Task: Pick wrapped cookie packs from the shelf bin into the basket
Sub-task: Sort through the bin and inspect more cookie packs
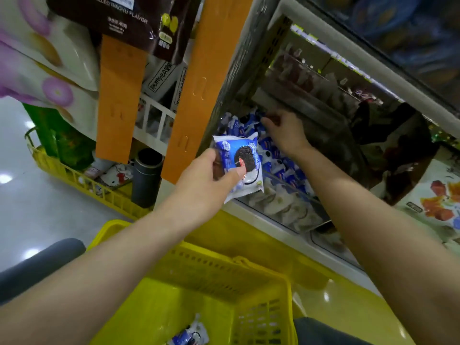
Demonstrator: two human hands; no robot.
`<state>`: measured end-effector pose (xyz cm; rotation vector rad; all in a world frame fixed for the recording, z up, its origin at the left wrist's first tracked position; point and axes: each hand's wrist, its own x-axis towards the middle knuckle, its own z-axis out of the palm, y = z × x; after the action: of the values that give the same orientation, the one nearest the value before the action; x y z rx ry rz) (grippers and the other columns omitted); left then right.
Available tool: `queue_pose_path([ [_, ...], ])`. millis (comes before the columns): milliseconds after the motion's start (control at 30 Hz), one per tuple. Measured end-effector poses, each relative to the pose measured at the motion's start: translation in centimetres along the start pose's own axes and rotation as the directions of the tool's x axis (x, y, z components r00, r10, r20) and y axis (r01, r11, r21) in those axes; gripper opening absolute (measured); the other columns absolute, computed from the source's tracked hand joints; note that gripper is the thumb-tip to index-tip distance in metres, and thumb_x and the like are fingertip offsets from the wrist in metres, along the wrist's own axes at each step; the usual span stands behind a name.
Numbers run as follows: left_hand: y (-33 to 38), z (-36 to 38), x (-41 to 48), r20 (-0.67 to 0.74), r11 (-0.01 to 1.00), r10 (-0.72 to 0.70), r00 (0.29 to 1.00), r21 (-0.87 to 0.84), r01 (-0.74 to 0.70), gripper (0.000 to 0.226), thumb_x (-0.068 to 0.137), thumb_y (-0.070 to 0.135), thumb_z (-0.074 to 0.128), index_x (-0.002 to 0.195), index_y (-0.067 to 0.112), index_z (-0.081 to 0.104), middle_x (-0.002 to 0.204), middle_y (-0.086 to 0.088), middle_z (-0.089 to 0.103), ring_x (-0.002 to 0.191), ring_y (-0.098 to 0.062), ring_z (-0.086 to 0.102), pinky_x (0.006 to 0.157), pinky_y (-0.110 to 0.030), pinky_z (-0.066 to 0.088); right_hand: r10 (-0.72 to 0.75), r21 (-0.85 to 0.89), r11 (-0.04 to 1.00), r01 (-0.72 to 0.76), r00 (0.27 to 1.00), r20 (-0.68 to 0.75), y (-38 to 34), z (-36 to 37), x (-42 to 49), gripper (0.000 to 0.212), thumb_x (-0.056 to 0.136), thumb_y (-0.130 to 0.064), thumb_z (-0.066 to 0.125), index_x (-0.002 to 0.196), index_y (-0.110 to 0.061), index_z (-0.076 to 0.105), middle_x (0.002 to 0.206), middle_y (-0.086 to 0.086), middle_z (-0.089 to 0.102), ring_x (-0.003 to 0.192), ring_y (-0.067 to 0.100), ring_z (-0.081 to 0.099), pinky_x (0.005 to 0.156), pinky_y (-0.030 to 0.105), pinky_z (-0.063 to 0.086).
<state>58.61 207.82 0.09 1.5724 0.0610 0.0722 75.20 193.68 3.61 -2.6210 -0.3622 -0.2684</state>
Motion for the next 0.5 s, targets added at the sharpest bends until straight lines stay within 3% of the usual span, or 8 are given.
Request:
queue_pose_path([
  [100,-0.2,0.2,0.1,0.001,0.999,-0.02,1.0,-0.028,0.02,0.007,0.088,0.029,0.058,0.092,0.028,0.052,0.084,0.013,0.063,0.054,0.006,0.052,0.055,-0.016,0.039,0.118,-0.148,0.984,-0.095,0.981,0.155,1.0,1.0,2.6,0.03,0.095,-0.024,0.05,0.11,0.001,0.061,0.108,0.021,0.064,0.077,0.024,0.056,0.063,0.026,0.036],
  [167,-0.3,0.5,0.1,-0.002,0.999,-0.026,1.0,-0.042,0.026,0.007,0.088,0.03,0.058,0.091,0.028,0.053,0.085,0.012,0.063,0.053,0.006,0.051,0.056,-0.016,0.039,0.148,-0.219,0.971,-0.099,0.964,0.221,1.6,1.6,3.6,0.033,0.094,-0.026,0.052,0.112,0.001,0.06,0.113,0.021,0.062,0.095,0.03,0.058,0.068,0.024,0.033],
  [267,-0.4,0.9,0.3,0.009,0.999,-0.034,0.999,-0.036,0.034,0.011,0.088,0.03,0.058,0.098,0.028,0.053,0.088,0.011,0.064,0.054,0.008,0.053,0.054,-0.014,0.04,0.172,-0.243,0.963,-0.115,0.958,0.228,1.9,1.9,4.4,0.044,0.089,-0.026,0.059,0.126,-0.002,0.053,0.124,0.018,0.056,0.112,0.03,0.053,0.077,0.023,0.033],
  [500,-0.5,1.0,0.4,0.018,0.997,-0.03,0.999,-0.066,0.031,0.009,0.089,0.026,0.058,0.092,0.03,0.051,0.085,0.011,0.064,0.055,0.013,0.054,0.047,-0.006,0.039,0.199,-0.264,0.955,-0.136,0.953,0.229,2.2,1.5,4.7,0.047,0.086,-0.023,0.064,0.128,-0.007,0.05,0.13,0.015,0.051,0.116,0.028,0.05,0.081,0.025,0.035],
])
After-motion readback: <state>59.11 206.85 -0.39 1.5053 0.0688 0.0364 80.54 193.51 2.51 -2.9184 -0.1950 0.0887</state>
